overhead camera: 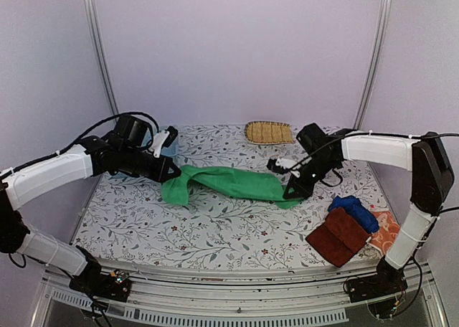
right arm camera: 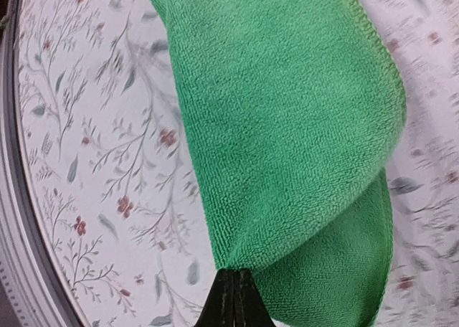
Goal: Roll the towels
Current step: Adjust the towel at the center of the board.
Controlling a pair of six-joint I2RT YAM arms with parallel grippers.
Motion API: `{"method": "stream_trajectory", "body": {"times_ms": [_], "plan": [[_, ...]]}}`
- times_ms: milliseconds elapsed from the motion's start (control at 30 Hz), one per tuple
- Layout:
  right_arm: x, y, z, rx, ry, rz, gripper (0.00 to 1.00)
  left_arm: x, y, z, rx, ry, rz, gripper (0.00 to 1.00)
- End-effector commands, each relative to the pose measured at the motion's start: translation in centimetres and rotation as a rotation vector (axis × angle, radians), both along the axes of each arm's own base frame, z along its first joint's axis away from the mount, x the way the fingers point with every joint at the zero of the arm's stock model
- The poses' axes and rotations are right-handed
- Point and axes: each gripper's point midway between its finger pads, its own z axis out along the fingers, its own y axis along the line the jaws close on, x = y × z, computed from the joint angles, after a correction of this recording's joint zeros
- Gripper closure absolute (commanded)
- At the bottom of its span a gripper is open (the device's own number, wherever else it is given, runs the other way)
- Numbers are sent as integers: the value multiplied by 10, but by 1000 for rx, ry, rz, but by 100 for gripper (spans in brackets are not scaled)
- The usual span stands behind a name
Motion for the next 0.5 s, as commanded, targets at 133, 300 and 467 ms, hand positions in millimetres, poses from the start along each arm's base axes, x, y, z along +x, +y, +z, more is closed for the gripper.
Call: {"method": "stream_trajectory", "body": {"times_ms": [133,300,467], "plan": [[-120,-9,-23,40,260,265,65,-79,-8,-64,-91,322,-157,100],[-58,-4,17,120,161,153,61,-92,-12,-75,-110,371,-197,100],[0,-4,-8,56,148,-24,61,-98,-11,-96,-82,422,-197,100]]}}
